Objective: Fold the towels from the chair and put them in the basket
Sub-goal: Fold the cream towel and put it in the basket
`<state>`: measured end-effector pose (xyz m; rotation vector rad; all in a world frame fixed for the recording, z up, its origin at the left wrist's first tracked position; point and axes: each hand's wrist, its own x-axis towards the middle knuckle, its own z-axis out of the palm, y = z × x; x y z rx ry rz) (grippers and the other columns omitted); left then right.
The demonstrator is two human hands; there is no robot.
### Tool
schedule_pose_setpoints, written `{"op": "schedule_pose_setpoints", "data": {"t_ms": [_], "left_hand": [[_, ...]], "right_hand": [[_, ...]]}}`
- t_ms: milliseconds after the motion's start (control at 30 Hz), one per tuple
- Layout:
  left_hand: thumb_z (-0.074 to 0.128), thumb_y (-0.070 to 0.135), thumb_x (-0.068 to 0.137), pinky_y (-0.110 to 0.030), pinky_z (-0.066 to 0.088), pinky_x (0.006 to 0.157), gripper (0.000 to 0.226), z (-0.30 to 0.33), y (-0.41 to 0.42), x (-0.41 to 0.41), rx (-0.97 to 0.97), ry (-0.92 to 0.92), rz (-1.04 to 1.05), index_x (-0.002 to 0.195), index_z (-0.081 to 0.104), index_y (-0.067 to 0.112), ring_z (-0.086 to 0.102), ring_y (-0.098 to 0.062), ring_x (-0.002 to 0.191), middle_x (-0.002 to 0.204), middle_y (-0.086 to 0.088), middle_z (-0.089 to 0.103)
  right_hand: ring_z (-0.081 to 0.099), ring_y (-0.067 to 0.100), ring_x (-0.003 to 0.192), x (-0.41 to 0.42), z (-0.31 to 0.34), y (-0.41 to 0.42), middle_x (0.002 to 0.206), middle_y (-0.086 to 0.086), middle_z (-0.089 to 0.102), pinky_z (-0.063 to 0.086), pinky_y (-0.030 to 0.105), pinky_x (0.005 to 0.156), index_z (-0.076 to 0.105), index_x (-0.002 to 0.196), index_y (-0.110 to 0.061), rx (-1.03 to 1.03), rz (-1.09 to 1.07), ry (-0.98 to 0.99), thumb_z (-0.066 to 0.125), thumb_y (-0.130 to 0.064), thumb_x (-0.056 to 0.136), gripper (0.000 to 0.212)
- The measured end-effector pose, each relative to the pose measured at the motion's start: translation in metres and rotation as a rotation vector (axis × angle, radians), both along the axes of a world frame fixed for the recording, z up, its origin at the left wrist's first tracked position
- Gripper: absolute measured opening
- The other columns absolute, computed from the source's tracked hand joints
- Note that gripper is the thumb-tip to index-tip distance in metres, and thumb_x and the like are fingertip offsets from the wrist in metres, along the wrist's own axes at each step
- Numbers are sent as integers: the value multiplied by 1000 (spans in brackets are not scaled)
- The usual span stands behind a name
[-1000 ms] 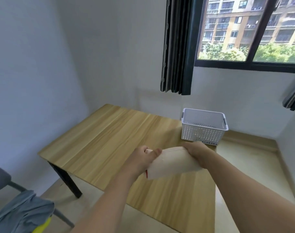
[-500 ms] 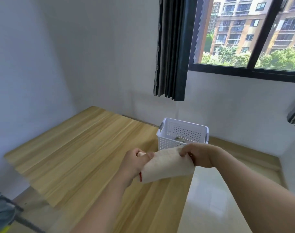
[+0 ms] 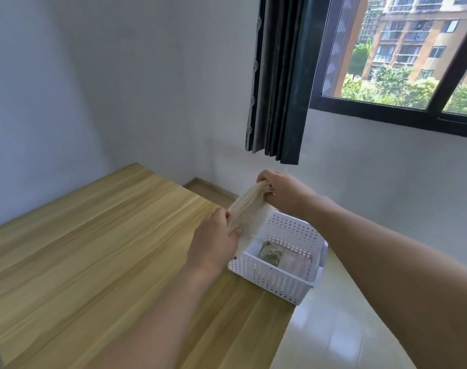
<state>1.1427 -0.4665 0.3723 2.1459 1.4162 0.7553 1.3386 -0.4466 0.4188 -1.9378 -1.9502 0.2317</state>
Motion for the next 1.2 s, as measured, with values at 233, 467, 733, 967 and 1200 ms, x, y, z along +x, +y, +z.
{"op": "schedule_pose_setpoints", "data": {"t_ms": [233, 467, 733, 967, 1200], "left_hand": [[48, 21, 94, -35, 48, 78, 33, -75, 85, 112, -99, 282, 80, 126, 49, 12, 60, -26, 99, 116, -6, 57], [47, 9, 93, -28, 43, 63, 20, -136, 132, 149, -321, 713, 157, 110, 57, 12, 64, -21, 94, 110, -4, 61], [44, 6, 95, -31, 47, 90, 29, -188, 164, 170, -538, 980, 63, 120, 59, 7, 60, -25, 114, 123, -10, 62], [47, 0, 93, -35, 49, 91, 36, -230, 182, 173, -704, 995, 50, 125, 58, 9, 58, -26, 117, 127, -9, 60], [52, 1, 92, -40, 46, 97, 41, -252, 195, 172, -839, 1013, 34, 133, 52, 5, 53, -29, 124, 135, -13, 54]], "right_hand": [[54, 31, 113, 99, -112, 90, 126, 8, 57, 44, 35, 86, 49, 126, -11, -114, 24, -63, 49, -9, 88, 38], [58, 35, 105, 113, -196, 139, 129, 9, 50, 46, 37, 76, 43, 130, -11, -334, 143, -109, 41, 1, 88, 44], [57, 32, 113, 97, -250, 175, 124, 13, 56, 46, 37, 83, 49, 126, -6, -584, 183, -213, 42, 2, 90, 37], [58, 32, 114, 82, -281, 194, 125, 15, 56, 48, 39, 92, 47, 129, -6, -709, 149, -249, 46, -1, 94, 36], [57, 35, 115, 75, -300, 201, 128, 20, 54, 50, 42, 89, 50, 129, 0, -737, 39, -230, 45, 4, 94, 35]]}}
